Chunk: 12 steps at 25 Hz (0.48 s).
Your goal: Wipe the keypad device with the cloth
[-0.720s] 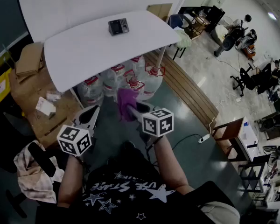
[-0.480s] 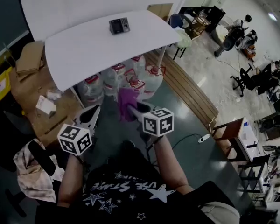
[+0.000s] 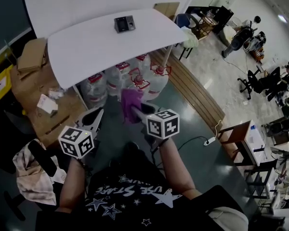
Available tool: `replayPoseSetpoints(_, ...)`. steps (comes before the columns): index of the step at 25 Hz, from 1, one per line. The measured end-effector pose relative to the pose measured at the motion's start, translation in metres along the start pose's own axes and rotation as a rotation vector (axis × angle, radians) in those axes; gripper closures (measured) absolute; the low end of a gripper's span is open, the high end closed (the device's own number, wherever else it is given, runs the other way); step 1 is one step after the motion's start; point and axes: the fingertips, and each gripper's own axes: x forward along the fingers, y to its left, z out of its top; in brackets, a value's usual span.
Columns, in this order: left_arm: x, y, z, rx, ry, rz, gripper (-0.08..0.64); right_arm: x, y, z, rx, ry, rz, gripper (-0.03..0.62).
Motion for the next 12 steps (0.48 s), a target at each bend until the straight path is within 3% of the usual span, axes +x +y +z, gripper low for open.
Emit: replayPoseSetpoints(12, -0.0018, 0.0056, -0.0041, -0.003, -0.011, -0.001, 0.552, -0.0068, -0.0037, 0.0013, 0.024, -0.019, -0.032, 0.494)
